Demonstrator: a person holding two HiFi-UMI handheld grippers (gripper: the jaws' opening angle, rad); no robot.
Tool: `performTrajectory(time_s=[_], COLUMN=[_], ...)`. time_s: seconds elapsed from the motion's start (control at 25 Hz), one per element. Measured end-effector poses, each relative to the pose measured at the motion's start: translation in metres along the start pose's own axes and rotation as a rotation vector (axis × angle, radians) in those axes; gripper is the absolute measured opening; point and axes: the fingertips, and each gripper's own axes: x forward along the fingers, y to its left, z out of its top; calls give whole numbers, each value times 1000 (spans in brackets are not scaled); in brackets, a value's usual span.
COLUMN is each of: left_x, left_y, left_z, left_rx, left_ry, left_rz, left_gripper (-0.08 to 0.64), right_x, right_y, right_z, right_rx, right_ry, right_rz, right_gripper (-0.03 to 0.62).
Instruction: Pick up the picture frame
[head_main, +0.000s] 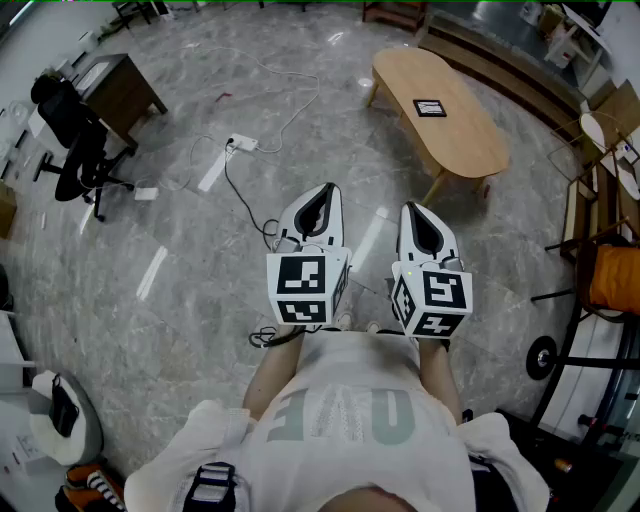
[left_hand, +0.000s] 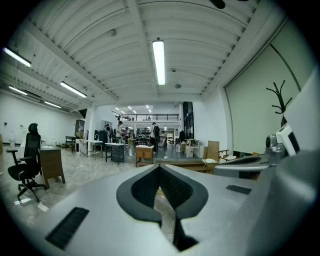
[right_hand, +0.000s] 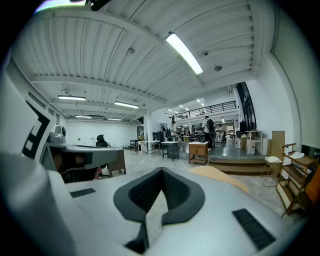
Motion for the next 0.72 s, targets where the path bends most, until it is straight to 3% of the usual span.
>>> performTrajectory(time_s=[0.44, 0.72], left_x=[11, 25], left_y=[16, 40], left_z=[2, 0], left_rx=[-9, -24], left_ry=[-8, -10], left_rz=[25, 20], left_gripper=[-2, -2], right_x=[17, 39], right_y=[2, 10], right_z=[6, 8], right_rx=[-19, 23], right_ry=[-16, -31], right_rz=[24, 38], right_gripper=[5, 5])
